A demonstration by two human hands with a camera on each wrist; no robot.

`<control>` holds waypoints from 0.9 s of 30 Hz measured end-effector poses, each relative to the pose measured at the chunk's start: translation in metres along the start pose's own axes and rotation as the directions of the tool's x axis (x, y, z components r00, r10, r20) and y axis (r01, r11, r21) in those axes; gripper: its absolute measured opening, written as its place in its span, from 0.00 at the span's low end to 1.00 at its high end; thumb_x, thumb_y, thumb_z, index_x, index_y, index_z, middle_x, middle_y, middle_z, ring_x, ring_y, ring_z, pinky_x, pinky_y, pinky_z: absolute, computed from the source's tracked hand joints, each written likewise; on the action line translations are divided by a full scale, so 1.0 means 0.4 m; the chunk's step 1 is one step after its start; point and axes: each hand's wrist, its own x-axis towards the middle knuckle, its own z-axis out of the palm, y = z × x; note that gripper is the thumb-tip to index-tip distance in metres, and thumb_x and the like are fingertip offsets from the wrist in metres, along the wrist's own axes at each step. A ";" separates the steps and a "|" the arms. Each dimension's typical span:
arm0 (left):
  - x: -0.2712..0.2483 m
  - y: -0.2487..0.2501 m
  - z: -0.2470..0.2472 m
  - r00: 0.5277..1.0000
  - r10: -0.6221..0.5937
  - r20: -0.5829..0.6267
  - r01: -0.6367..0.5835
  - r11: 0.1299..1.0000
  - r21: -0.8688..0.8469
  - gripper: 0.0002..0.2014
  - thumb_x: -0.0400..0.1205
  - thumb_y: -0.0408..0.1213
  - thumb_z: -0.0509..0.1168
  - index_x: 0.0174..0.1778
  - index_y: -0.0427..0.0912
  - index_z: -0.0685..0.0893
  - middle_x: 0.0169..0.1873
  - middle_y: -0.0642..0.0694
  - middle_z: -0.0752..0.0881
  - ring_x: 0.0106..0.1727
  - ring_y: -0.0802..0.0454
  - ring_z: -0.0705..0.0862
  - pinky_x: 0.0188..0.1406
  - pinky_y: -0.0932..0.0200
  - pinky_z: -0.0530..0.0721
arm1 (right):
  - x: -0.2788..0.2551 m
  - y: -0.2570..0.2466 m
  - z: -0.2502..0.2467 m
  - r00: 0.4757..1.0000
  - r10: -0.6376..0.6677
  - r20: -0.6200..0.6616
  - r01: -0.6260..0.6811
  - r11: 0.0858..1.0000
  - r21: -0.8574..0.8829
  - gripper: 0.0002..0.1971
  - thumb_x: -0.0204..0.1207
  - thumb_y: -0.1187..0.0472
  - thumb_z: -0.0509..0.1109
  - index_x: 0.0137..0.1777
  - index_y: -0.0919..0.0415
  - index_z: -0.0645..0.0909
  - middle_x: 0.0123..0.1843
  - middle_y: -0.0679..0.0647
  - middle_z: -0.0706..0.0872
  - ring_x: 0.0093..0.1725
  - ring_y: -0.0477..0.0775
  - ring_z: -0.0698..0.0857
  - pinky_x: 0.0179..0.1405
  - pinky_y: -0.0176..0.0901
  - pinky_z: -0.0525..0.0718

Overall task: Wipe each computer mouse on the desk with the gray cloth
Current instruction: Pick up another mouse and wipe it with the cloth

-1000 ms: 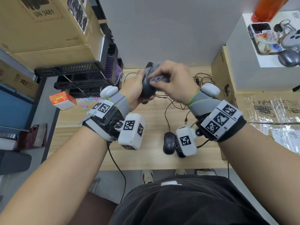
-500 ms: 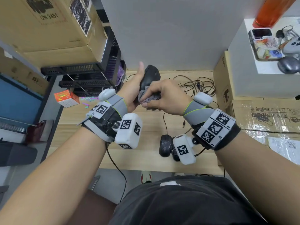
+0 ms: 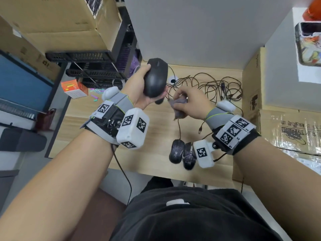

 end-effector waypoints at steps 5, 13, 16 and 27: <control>0.066 0.026 -0.028 0.999 -0.044 0.015 0.041 0.990 0.134 0.15 0.85 0.46 0.62 0.65 0.46 0.82 0.49 0.44 0.88 0.44 0.42 0.87 0.44 0.51 0.87 | 0.080 0.069 0.018 0.954 0.299 -0.024 -0.297 0.952 0.077 0.12 0.74 0.56 0.63 0.40 0.59 0.87 0.37 0.59 0.91 0.39 0.63 0.88 0.33 0.45 0.84; 0.196 0.066 -0.048 0.991 -0.033 0.131 -0.026 0.907 0.421 0.13 0.86 0.54 0.66 0.46 0.49 0.88 0.39 0.51 0.91 0.47 0.50 0.87 0.45 0.58 0.85 | 0.243 0.124 0.114 0.920 0.392 0.016 -0.385 0.909 -0.161 0.31 0.64 0.40 0.80 0.62 0.49 0.71 0.32 0.43 0.84 0.30 0.40 0.79 0.24 0.35 0.71; 0.248 0.083 -0.056 0.985 -0.027 0.169 -0.049 0.903 0.427 0.09 0.87 0.49 0.65 0.46 0.51 0.87 0.42 0.50 0.89 0.50 0.47 0.85 0.49 0.53 0.80 | 0.297 0.157 0.153 0.901 0.427 0.077 -0.398 0.885 -0.241 0.23 0.68 0.42 0.77 0.61 0.45 0.78 0.37 0.45 0.83 0.40 0.48 0.83 0.33 0.38 0.73; 0.479 -0.045 -0.149 0.993 -0.086 0.085 0.015 0.783 0.622 0.08 0.75 0.50 0.69 0.48 0.66 0.89 0.64 0.48 0.87 0.68 0.44 0.84 0.68 0.46 0.82 | 0.402 0.312 0.077 0.740 0.655 -0.151 -0.652 0.643 -0.402 0.15 0.81 0.61 0.61 0.62 0.68 0.79 0.60 0.68 0.84 0.59 0.69 0.83 0.57 0.55 0.81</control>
